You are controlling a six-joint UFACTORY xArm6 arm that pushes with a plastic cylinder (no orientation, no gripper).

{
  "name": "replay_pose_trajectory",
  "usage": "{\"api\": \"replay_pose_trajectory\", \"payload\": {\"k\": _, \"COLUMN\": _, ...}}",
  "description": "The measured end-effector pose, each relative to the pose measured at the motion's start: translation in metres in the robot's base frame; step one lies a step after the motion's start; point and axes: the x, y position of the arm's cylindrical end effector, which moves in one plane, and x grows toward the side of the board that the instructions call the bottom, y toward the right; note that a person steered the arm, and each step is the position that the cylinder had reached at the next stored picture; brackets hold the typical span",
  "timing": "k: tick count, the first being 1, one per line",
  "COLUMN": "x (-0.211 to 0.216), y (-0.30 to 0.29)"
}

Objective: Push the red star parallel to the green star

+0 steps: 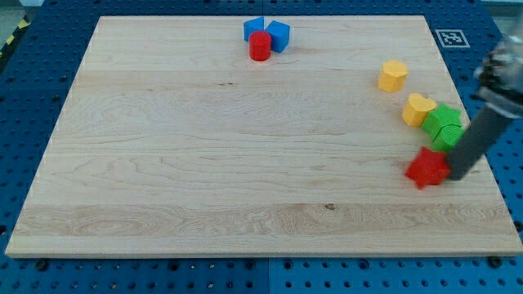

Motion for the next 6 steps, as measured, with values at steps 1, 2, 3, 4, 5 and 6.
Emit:
{"api": "replay_pose_trajectory", "payload": {"k": 1, "x": 0.000, "y": -0.016}}
{"api": "replay_pose_trajectory", "payload": {"k": 2, "x": 0.012, "y": 0.025}}
{"api": "replay_pose_trajectory", "payload": {"k": 3, "x": 0.049, "y": 0.022}}
{"api": "replay_pose_trajectory", "payload": {"k": 4, "x": 0.052, "y": -0.013}}
{"api": "replay_pose_trajectory", "payload": {"k": 5, "x": 0.007, "y": -0.050}}
{"api": "replay_pose_trajectory", "payload": {"k": 6, "x": -0.041, "y": -0.084}}
